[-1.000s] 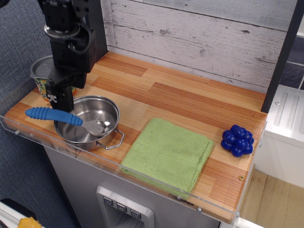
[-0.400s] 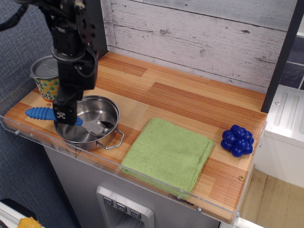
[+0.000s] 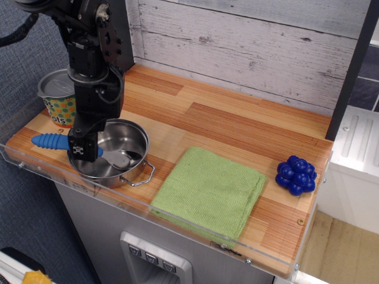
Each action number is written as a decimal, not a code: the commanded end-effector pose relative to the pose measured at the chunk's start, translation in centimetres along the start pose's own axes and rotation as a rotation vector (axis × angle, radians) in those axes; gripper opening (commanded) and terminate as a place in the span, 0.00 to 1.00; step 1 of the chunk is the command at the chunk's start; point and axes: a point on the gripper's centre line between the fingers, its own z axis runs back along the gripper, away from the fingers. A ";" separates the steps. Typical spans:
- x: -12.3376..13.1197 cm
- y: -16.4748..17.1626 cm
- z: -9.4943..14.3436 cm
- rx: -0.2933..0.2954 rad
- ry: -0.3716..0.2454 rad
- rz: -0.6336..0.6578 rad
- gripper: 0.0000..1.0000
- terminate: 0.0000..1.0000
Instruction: Pick up the blue spoon and place it on the green cloth
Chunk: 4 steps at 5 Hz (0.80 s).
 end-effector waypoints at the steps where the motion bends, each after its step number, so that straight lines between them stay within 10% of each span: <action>1: 0.4 0.9 -0.5 0.006 0.020 0.015 1.00 0.00; 4: 0.7 1.0 -1.0 -0.003 0.024 0.014 1.00 0.00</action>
